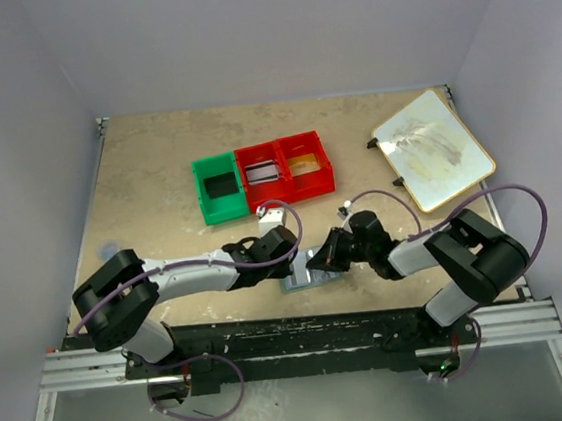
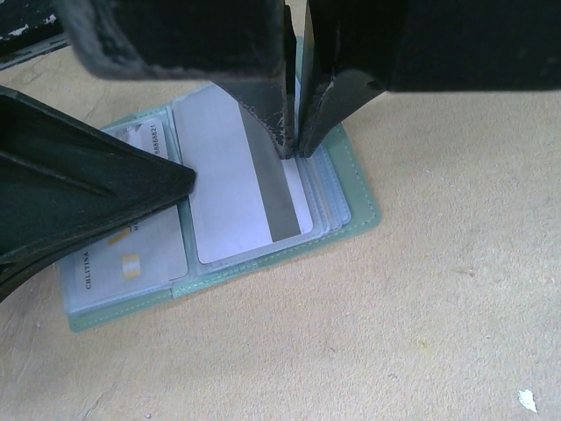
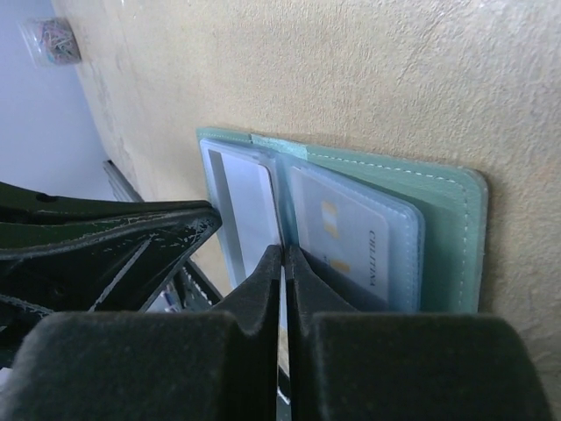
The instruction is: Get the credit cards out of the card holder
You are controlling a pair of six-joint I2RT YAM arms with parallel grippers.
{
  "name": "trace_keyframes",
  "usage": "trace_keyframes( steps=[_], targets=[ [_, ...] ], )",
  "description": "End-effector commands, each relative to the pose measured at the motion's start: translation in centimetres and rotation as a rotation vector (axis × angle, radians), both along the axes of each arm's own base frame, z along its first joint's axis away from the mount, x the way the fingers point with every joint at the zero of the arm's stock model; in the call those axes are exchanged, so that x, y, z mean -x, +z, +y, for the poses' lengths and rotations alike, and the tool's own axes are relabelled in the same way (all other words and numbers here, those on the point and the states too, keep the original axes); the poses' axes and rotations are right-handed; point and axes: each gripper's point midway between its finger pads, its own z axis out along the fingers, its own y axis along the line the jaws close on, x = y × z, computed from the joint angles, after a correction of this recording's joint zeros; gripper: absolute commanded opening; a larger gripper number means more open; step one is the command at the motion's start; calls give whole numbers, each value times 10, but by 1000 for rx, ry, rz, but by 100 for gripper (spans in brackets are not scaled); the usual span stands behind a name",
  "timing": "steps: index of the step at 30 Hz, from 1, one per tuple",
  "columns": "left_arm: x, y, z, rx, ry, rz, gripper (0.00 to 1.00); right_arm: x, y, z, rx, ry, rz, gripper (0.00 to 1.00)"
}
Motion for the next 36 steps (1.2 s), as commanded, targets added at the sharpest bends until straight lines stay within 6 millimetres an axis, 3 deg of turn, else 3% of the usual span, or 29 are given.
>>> trace_keyframes(
  steps=[1,4,8,17,20,23,25,29,33,36],
  targets=[
    [15,-17,-2,-23,-31,51,0,-6,12,5,19,8,-51,0],
    [12,-17,3,-39,-14,38,0,-3,24,3,-24,12,-80,0],
    [11,-18,5,-47,-2,33,0,0,27,-5,-21,6,-86,0],
    [11,-18,4,-44,-9,34,0,8,16,-20,-19,-37,-28,0],
    [11,-17,3,-42,-17,32,0,8,16,-17,-19,-7,-50,9],
    [11,-16,1,-35,-23,33,0,4,22,-10,-53,22,-74,28],
    [11,-17,-1,-32,-27,38,0,-4,20,-5,-49,24,-83,30],
    [13,-17,-4,-22,-37,44,0,-2,7,-2,-60,22,-35,31],
    [15,-17,-7,-9,-45,52,0,1,7,4,-106,40,-40,28],
    [17,-18,-7,-4,-49,58,0,1,6,6,-115,36,-43,21]
  ],
)
